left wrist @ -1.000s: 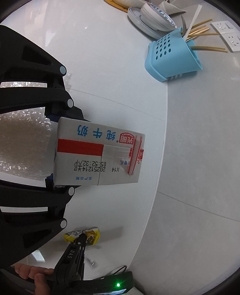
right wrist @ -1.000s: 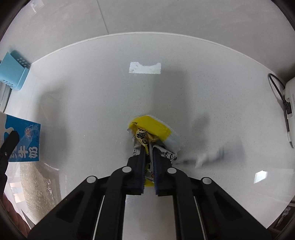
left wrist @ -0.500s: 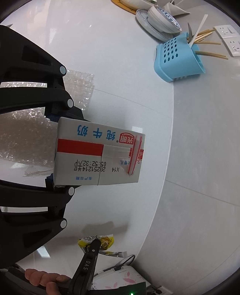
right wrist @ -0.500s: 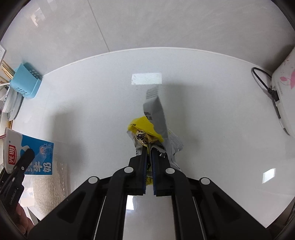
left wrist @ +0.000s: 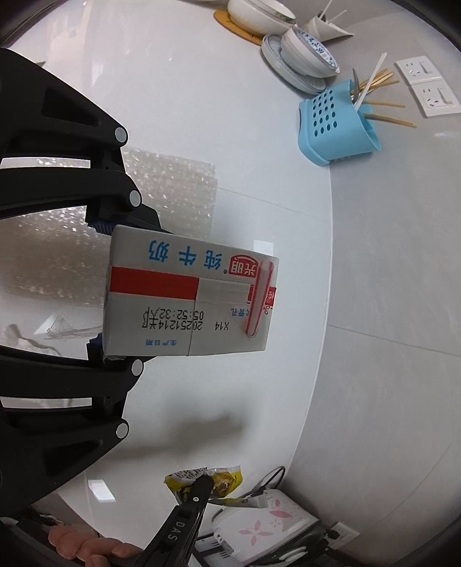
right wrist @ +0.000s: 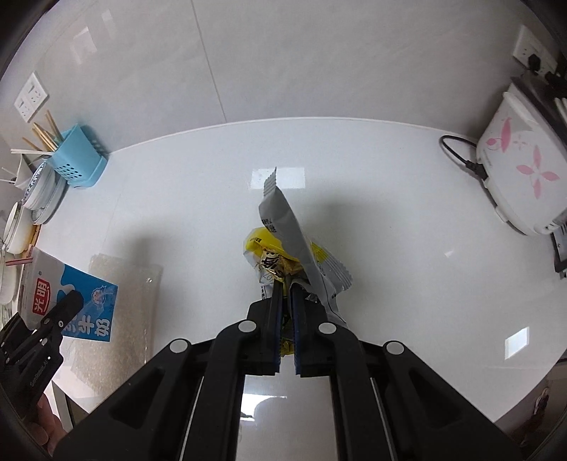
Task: Collect trash
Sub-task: 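Carry the milk carton with the left tool while the right tool carries the snack bag over the wastebasket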
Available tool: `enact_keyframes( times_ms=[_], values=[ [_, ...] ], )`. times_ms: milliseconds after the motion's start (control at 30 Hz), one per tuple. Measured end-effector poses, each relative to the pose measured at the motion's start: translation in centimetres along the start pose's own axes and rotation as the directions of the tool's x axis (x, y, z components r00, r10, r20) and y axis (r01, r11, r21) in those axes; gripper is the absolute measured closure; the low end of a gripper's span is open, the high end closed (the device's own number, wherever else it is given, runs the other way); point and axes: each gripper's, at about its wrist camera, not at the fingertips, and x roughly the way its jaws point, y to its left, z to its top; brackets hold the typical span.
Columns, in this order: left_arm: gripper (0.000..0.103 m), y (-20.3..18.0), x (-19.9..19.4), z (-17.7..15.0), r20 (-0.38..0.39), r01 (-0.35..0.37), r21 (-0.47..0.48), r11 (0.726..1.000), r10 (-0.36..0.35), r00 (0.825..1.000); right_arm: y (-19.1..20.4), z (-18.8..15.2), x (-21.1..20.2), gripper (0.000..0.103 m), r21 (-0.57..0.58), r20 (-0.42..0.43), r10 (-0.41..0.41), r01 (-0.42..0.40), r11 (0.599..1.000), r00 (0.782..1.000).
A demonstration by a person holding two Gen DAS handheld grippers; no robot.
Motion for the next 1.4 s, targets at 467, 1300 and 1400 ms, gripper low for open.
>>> enact_keyframes(
  times_ms=[467, 1300, 1400],
  values=[
    [0.062, -1.1, -7.0, -4.1, 0.034, 0.028, 0.038, 0.999, -0.029, 0.999, 0.2, -6.6, -7.1, 0.099, -0.003, 0.085, 0.004, -0.003, 1.000, 0.996],
    [0.063, 0.7, -14.3, -13.4, 0.011, 0.090, 0.046, 0.995, -0.091, 0.996, 2.4, -16.5, -13.4, 0.098, -0.016, 0.147, 0.048, -0.046, 0.999, 0.988],
    [0.063, 1.0, -14.7, -14.4, 0.010, 0.094, 0.047, 0.994, -0.095, 0.995, 2.9, -17.6, -14.2, 0.099, -0.037, 0.160, 0.056, -0.051, 0.998, 0.985]
  ],
)
